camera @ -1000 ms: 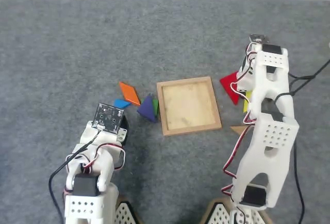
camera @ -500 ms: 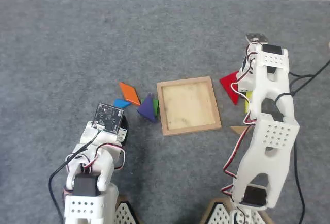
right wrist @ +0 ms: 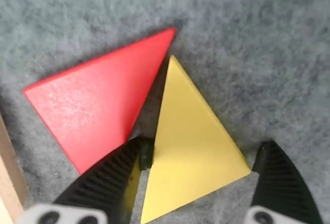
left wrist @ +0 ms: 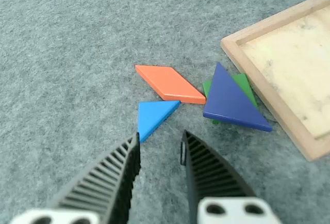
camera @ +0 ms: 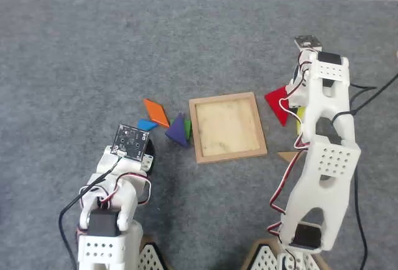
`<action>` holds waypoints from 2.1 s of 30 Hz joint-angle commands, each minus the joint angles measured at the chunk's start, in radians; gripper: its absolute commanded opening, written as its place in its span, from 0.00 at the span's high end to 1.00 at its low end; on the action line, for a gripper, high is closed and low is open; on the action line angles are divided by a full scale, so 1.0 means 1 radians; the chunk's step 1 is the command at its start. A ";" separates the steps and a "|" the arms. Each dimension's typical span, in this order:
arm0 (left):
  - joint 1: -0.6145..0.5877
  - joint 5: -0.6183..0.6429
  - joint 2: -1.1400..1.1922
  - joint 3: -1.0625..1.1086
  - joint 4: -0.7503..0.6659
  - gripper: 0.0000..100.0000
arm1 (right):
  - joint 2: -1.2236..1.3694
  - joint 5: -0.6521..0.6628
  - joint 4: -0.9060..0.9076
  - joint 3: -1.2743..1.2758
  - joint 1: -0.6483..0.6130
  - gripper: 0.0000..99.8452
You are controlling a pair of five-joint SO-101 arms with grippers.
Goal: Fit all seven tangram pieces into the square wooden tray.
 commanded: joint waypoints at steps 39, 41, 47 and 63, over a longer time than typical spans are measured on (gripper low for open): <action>-0.006 -0.012 -0.005 -0.012 0.005 0.87 | 0.022 0.003 0.068 -0.028 0.030 0.85; -0.006 -0.012 -0.005 -0.012 0.005 0.87 | 0.021 0.003 0.070 -0.028 0.033 0.85; -0.006 -0.012 -0.005 -0.012 0.005 0.87 | -0.036 0.006 0.114 -0.028 0.025 0.85; -0.006 -0.012 -0.005 -0.012 0.005 0.87 | -0.366 -0.009 0.312 -0.026 -0.171 0.85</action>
